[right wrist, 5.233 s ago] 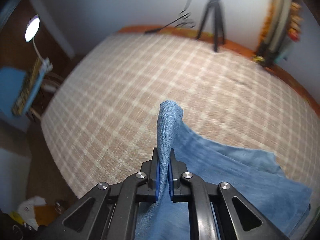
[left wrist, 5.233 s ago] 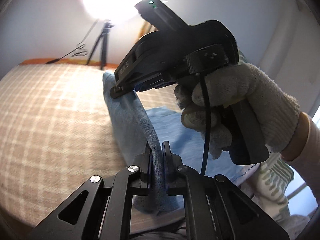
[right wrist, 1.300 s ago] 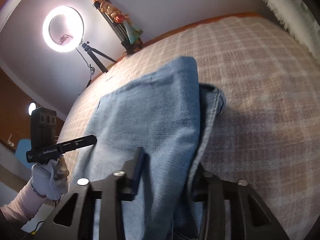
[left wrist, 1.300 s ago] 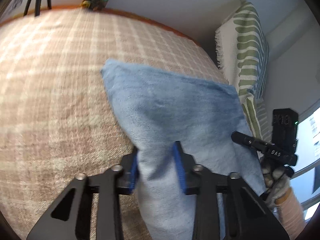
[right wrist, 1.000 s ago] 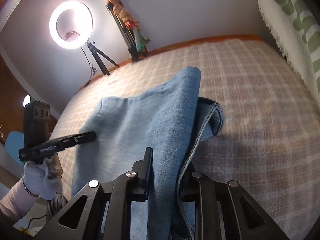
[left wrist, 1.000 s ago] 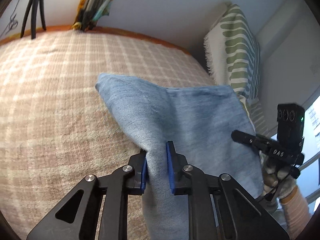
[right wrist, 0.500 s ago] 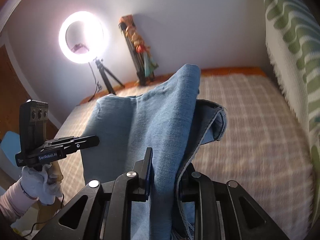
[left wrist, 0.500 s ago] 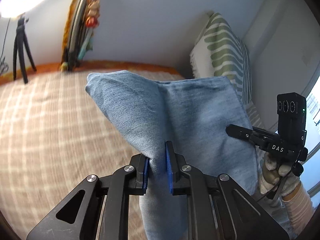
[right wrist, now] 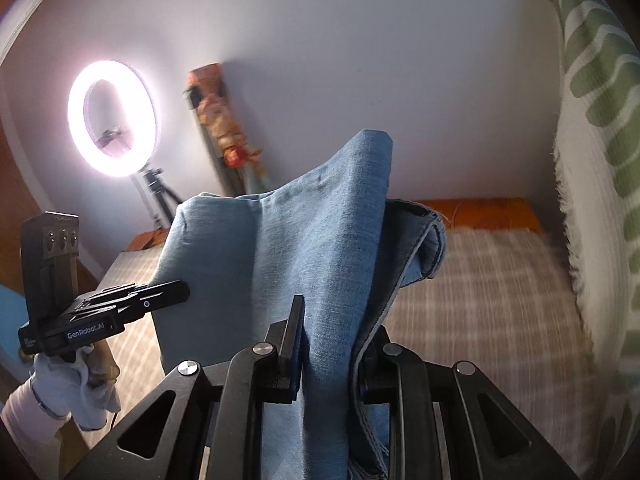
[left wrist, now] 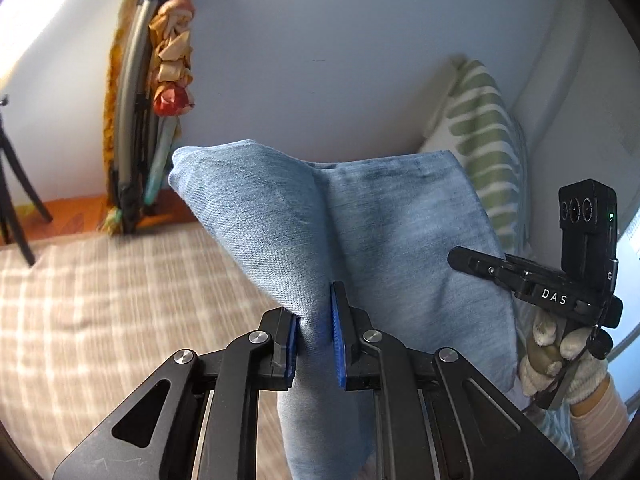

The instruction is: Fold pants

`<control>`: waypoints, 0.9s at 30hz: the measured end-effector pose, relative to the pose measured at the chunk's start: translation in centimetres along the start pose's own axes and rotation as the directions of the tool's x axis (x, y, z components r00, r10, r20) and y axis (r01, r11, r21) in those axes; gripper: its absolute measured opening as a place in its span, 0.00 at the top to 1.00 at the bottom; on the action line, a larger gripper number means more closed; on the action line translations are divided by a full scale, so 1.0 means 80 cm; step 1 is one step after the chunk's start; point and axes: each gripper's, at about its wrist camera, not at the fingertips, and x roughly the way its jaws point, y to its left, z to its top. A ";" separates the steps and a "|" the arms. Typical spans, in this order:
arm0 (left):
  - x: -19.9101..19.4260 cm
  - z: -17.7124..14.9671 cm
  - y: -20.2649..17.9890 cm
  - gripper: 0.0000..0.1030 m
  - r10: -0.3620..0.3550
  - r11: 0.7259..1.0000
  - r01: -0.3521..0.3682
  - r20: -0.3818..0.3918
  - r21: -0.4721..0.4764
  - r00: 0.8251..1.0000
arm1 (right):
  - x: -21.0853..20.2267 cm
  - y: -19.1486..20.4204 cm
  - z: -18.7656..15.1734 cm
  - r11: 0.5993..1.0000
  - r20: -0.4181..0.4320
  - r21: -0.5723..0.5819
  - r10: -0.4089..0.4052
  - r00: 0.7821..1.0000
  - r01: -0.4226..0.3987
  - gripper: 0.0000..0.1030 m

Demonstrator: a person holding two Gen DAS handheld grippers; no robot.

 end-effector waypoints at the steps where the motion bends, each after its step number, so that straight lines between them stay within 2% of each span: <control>1: 0.014 0.007 0.006 0.88 0.007 1.000 -0.007 -0.004 0.001 1.000 | 0.009 -0.003 0.005 1.000 -0.004 -0.001 -0.004 1.000 0.004 0.82; 10: 0.102 0.026 0.053 0.88 0.048 0.997 -0.050 -0.036 -0.056 0.998 | 0.114 -0.039 0.042 0.997 -0.069 -0.023 -0.079 0.994 0.078 0.82; 18: 0.141 0.024 0.075 0.87 0.113 0.992 -0.117 -0.067 -0.050 0.991 | 0.168 -0.068 0.039 0.989 -0.119 -0.032 -0.146 0.982 0.143 0.82; 20: 0.142 0.023 0.077 0.81 0.121 0.991 -0.125 -0.079 -0.049 0.990 | 0.174 -0.072 0.037 0.987 -0.141 -0.050 -0.161 0.977 0.155 0.80; 21: 0.144 0.025 0.074 0.78 0.136 0.989 -0.140 -0.081 -0.043 0.987 | 0.175 -0.072 0.037 0.986 -0.148 -0.056 -0.163 0.975 0.157 0.74; 22: 0.143 0.027 0.071 0.75 0.166 0.985 -0.170 -0.085 -0.032 0.982 | 0.175 -0.071 0.036 0.982 -0.149 -0.065 -0.183 0.972 0.175 0.62; 24: 0.141 0.029 0.070 0.68 0.194 0.980 -0.198 -0.093 -0.028 0.977 | 0.174 -0.074 0.041 0.960 -0.144 -0.086 -0.278 0.950 0.268 0.47; 25: 0.135 0.030 0.070 0.61 0.205 0.977 -0.209 -0.091 -0.031 0.974 | 0.171 -0.075 0.042 0.947 -0.140 -0.086 -0.319 0.938 0.309 0.44; 26: 0.130 0.031 0.070 0.58 0.208 0.977 -0.212 -0.083 -0.036 0.975 | 0.167 -0.076 0.042 0.943 -0.138 -0.081 -0.331 0.933 0.323 0.43; 27: 0.125 0.032 0.070 0.56 0.206 0.977 -0.210 -0.074 -0.039 0.976 | 0.159 -0.076 0.042 0.948 -0.134 -0.069 -0.319 0.938 0.312 0.42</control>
